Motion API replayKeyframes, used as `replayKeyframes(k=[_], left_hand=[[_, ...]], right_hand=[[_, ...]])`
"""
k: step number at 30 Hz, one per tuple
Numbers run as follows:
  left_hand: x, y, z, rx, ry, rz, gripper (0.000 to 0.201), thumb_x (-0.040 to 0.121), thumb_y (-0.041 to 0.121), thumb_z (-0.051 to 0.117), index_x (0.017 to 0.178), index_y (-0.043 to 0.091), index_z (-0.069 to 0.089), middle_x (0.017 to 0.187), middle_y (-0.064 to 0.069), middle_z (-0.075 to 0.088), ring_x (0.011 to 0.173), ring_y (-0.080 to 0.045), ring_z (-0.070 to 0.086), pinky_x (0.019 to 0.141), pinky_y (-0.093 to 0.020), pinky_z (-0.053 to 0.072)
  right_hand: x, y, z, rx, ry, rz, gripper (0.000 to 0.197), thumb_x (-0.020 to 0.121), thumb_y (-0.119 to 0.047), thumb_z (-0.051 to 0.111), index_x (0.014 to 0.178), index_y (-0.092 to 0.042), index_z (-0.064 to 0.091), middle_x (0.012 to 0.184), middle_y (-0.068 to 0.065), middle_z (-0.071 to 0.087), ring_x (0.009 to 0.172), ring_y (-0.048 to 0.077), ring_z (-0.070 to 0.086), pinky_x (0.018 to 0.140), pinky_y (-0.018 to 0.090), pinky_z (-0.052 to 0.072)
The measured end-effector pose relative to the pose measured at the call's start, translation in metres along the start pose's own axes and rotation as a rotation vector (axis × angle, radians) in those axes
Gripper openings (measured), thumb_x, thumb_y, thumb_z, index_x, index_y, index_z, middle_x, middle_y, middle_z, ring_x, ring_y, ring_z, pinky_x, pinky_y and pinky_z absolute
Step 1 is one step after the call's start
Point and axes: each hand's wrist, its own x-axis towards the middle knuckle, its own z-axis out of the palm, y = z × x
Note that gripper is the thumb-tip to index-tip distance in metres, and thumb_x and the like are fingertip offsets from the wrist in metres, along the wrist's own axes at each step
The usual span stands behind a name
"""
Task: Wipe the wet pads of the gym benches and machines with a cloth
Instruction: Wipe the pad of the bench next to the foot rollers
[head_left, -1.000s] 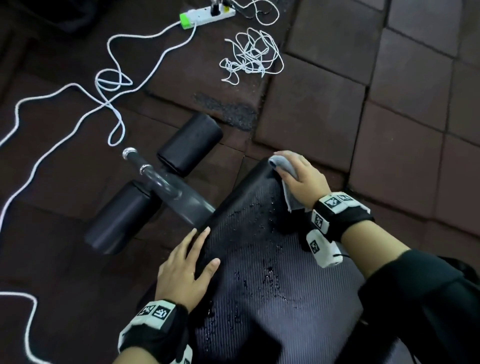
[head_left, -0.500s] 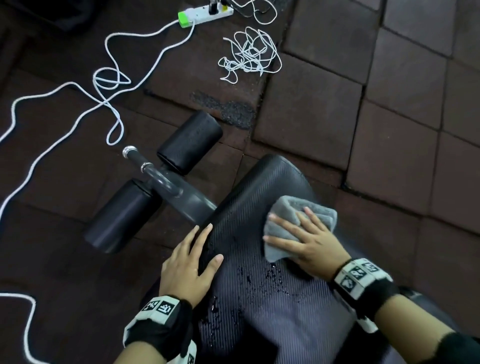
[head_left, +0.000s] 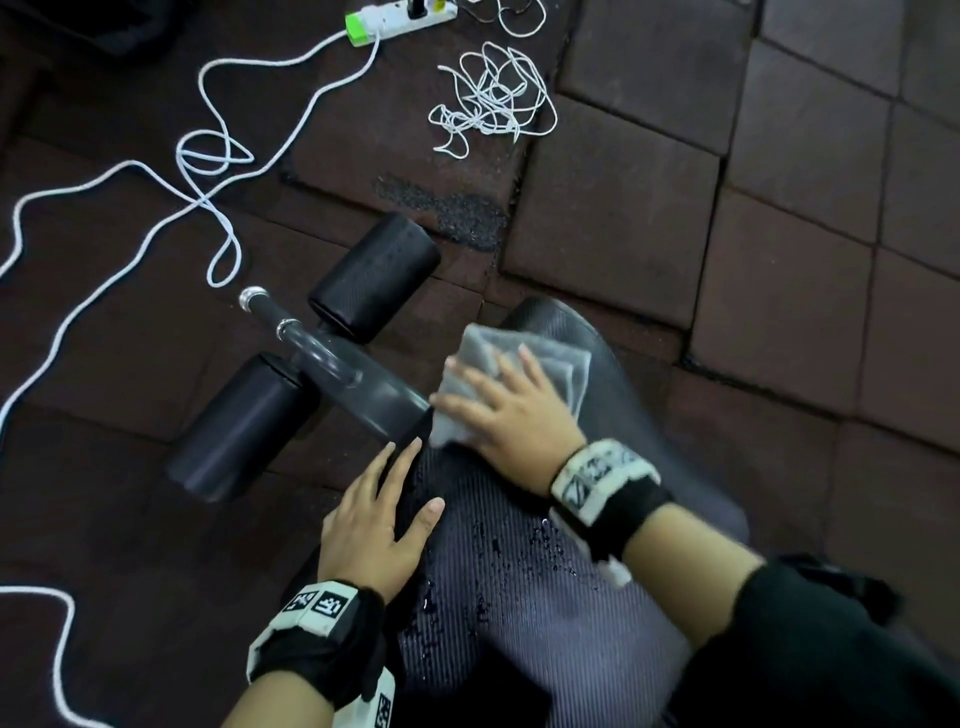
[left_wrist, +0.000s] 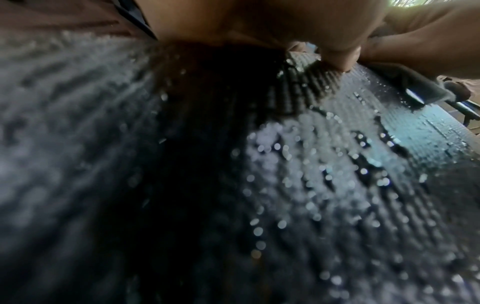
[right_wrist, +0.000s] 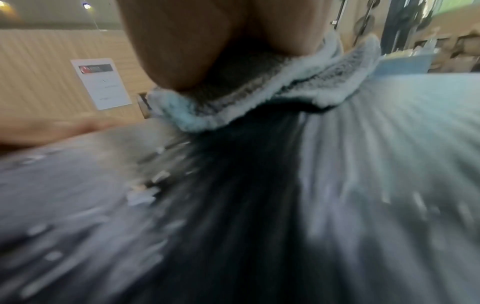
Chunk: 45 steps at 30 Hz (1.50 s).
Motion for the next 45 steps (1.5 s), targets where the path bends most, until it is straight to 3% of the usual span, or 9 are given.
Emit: replayKeyframes(k=[3, 8, 16, 22, 26, 29, 34, 41, 45], left_hand=[[0.0, 0.001, -0.001, 0.003, -0.014, -0.002, 0.063, 0.075, 0.08, 0.014, 0.133, 0.068, -0.008, 0.156, 0.021, 0.013, 0.141, -0.008, 0.023, 0.108, -0.044, 0.032], [-0.001, 0.002, -0.003, -0.01, -0.032, -0.015, 0.063, 0.074, 0.08, 0.015, 0.133, 0.067, -0.005, 0.156, 0.022, 0.011, 0.141, -0.006, 0.02, 0.109, -0.044, 0.028], [-0.001, 0.001, -0.001, -0.004, -0.019, -0.01, 0.063, 0.075, 0.08, 0.014, 0.134, 0.067, -0.006, 0.156, 0.02, 0.013, 0.141, -0.008, 0.022, 0.108, -0.045, 0.03], [0.0, 0.001, 0.0, 0.007, -0.001, -0.008, 0.062, 0.075, 0.08, 0.015, 0.131, 0.07, -0.01, 0.155, 0.019, 0.017, 0.14, -0.009, 0.025, 0.105, -0.046, 0.034], [0.0, 0.001, -0.001, 0.009, -0.006, -0.01, 0.064, 0.075, 0.08, 0.016, 0.134, 0.067, -0.005, 0.155, 0.02, 0.016, 0.139, -0.009, 0.026, 0.105, -0.045, 0.034], [0.0, 0.002, -0.002, 0.0, -0.008, -0.022, 0.067, 0.075, 0.08, 0.017, 0.138, 0.063, 0.001, 0.155, 0.021, 0.016, 0.139, -0.008, 0.025, 0.105, -0.046, 0.032], [0.0, 0.003, -0.002, -0.001, -0.003, -0.036, 0.071, 0.073, 0.081, 0.016, 0.14, 0.06, 0.005, 0.154, 0.021, 0.019, 0.139, -0.009, 0.027, 0.104, -0.046, 0.033], [-0.001, 0.003, -0.003, 0.001, -0.026, -0.041, 0.073, 0.073, 0.082, 0.015, 0.141, 0.06, 0.0, 0.155, 0.019, 0.015, 0.14, -0.011, 0.024, 0.108, -0.05, 0.03], [-0.001, 0.01, -0.005, 0.108, -0.072, -0.114, 0.068, 0.082, 0.078, 0.02, 0.143, 0.057, -0.003, 0.16, 0.01, -0.001, 0.146, -0.015, 0.01, 0.116, -0.056, 0.009]], right_hand=[[-0.057, -0.019, 0.011, 0.058, -0.05, -0.034, 0.052, 0.09, -0.038, 0.042, 0.142, -0.039, 0.034, 0.155, -0.002, 0.026, 0.14, 0.035, 0.027, 0.113, 0.059, 0.016], [-0.132, 0.027, 0.017, 0.032, -0.019, 0.043, 0.058, 0.089, -0.034, 0.041, 0.144, -0.046, 0.025, 0.154, -0.003, 0.025, 0.129, 0.036, 0.043, 0.111, 0.055, 0.021], [-0.035, 0.092, -0.009, 0.23, -0.008, 0.394, 0.053, 0.089, -0.037, 0.035, 0.142, -0.036, 0.037, 0.156, 0.005, 0.023, 0.115, 0.041, 0.047, 0.101, 0.052, 0.039], [0.018, 0.029, -0.01, 0.029, -0.059, 0.155, 0.049, 0.086, -0.04, 0.032, 0.127, -0.034, 0.057, 0.14, 0.004, 0.051, 0.122, 0.043, 0.047, 0.104, 0.061, 0.026], [-0.043, -0.011, 0.002, 0.069, -0.097, -0.024, 0.05, 0.09, -0.036, 0.043, 0.139, -0.04, 0.039, 0.154, -0.002, 0.029, 0.141, 0.034, 0.025, 0.115, 0.055, 0.011], [-0.102, -0.001, 0.011, 0.077, -0.059, -0.082, 0.058, 0.088, -0.035, 0.047, 0.143, -0.043, 0.03, 0.157, -0.005, 0.018, 0.142, 0.03, 0.021, 0.114, 0.053, 0.016], [-0.148, 0.036, 0.01, 0.029, -0.08, 0.054, 0.059, 0.088, -0.048, 0.042, 0.145, -0.046, 0.024, 0.157, -0.006, 0.019, 0.143, 0.035, 0.016, 0.109, 0.063, 0.012], [-0.157, -0.015, 0.012, 0.223, -0.023, 0.261, 0.063, 0.083, -0.042, 0.05, 0.143, -0.043, 0.032, 0.158, -0.006, 0.017, 0.142, 0.036, 0.02, 0.111, 0.059, 0.013], [-0.174, -0.029, 0.012, 0.286, -0.008, 0.21, 0.071, 0.081, -0.036, 0.048, 0.147, -0.042, 0.022, 0.159, -0.004, 0.013, 0.145, 0.034, 0.01, 0.113, 0.058, 0.007]])
